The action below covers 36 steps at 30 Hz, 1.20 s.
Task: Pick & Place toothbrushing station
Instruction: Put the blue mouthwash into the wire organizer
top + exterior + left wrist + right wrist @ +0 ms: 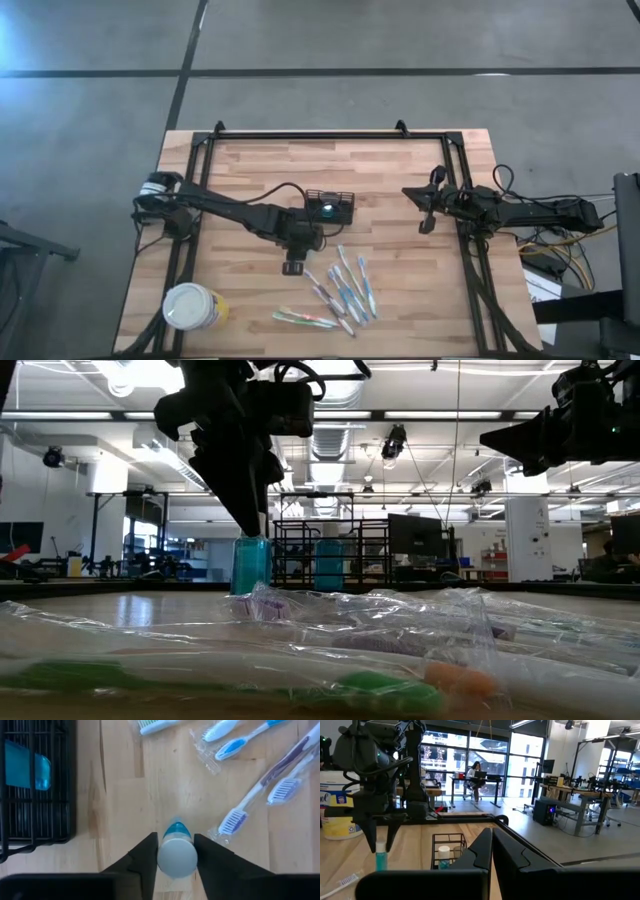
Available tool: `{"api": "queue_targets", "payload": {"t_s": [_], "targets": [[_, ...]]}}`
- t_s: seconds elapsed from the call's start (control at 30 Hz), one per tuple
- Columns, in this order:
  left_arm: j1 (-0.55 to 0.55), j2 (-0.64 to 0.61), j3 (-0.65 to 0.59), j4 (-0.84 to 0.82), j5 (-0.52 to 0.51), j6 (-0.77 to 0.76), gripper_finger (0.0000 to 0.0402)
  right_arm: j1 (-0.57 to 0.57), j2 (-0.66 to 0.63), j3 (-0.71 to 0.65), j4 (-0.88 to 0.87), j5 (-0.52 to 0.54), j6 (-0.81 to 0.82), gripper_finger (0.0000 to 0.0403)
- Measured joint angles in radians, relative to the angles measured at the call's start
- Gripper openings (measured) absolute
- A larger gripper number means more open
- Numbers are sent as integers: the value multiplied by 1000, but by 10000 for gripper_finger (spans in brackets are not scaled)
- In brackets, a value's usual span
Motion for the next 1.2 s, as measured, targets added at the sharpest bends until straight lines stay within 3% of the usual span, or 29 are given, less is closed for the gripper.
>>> {"api": "queue_targets", "payload": {"t_s": [0.1, 0.3, 0.47, 0.7, 1.0, 1.2], "targets": [[0, 0, 0, 0, 0, 22, 99, 0, 0, 0, 0, 0, 0, 8], [0, -11, 6, -6, 0, 58, 99, 0, 0, 0, 0, 0, -1, 8], [0, -95, 16, -11, 1, 90, 99, 0, 1, 0, -1, 0, -4, 8], [5, -366, -78, 24, 2, 123, 99, -1, 6, 1, -6, -1, -4, 8], [38, -807, -406, 153, -75, 1, 99, 0, 6, 1, 6, -1, -2, 8], [46, -1036, -580, 226, -102, -45, 99, 0, 6, 1, 11, -1, 0, 8]]}}
